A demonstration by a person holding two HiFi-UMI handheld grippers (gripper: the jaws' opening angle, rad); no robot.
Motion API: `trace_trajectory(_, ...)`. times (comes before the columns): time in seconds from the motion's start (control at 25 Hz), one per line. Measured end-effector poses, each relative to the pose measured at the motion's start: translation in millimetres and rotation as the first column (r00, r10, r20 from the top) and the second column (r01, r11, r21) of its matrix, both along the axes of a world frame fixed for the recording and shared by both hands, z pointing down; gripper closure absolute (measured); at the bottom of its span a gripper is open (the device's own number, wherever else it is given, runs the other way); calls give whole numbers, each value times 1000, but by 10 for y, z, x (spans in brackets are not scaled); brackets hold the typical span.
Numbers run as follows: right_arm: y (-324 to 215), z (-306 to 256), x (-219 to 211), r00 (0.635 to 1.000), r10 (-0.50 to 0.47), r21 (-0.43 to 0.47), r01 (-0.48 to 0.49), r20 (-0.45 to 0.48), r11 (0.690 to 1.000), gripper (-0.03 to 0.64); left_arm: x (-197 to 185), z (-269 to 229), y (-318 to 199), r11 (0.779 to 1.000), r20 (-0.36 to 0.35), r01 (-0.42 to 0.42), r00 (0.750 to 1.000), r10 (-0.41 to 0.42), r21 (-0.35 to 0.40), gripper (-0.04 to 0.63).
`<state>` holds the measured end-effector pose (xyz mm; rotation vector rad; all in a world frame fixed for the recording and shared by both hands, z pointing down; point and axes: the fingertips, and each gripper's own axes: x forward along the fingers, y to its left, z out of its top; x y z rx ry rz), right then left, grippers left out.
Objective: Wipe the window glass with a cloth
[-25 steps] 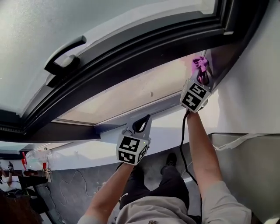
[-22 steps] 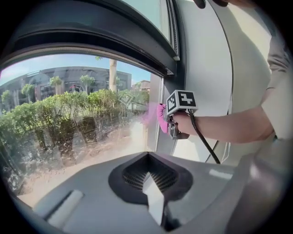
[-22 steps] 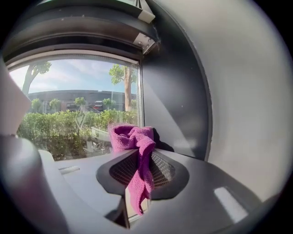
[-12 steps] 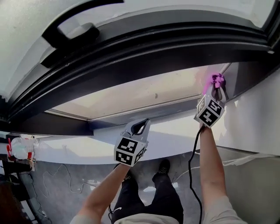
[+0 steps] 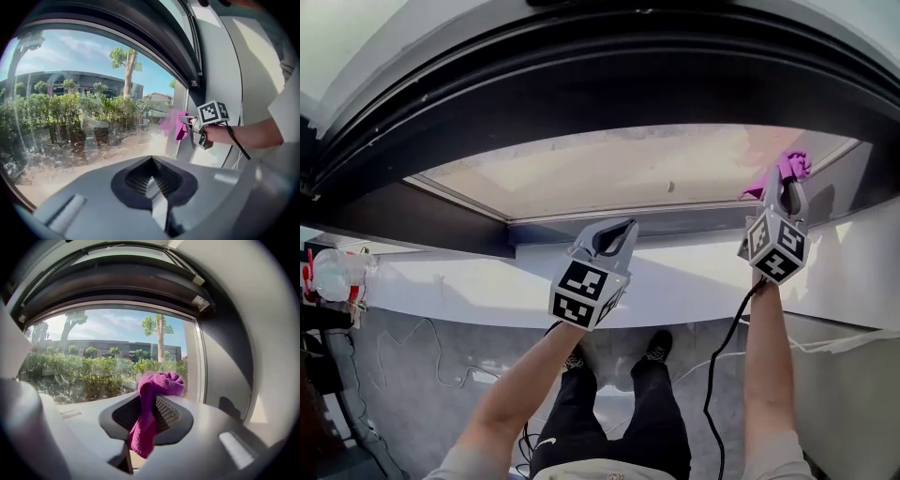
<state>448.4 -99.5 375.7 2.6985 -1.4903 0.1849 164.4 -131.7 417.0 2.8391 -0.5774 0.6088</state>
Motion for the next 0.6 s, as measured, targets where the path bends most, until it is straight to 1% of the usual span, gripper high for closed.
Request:
trace_trajectory(0.12,-137,-67,-382,998,-64,11,64,-29,998,525,-251,2,-117,1000,-13,30,999,-30,0,595)
trace_trajectory(0.24,-307,-68,-871,989,-142,12,142,-53,990,525,-548,22,-235,998,-25,64,998,-64,12,595)
trace_trajectory(0.44,-545,-87,-1608,965,-254,8,255,-64,967,525,-990,-17,-348,993,-44,117,992,-116,20,595)
trace_trajectory(0.6,-702,-192,-2107,944,-322,-10,322,-70,947,525,-1357,-123,-355,986,-61,165,984,-165,-7,594)
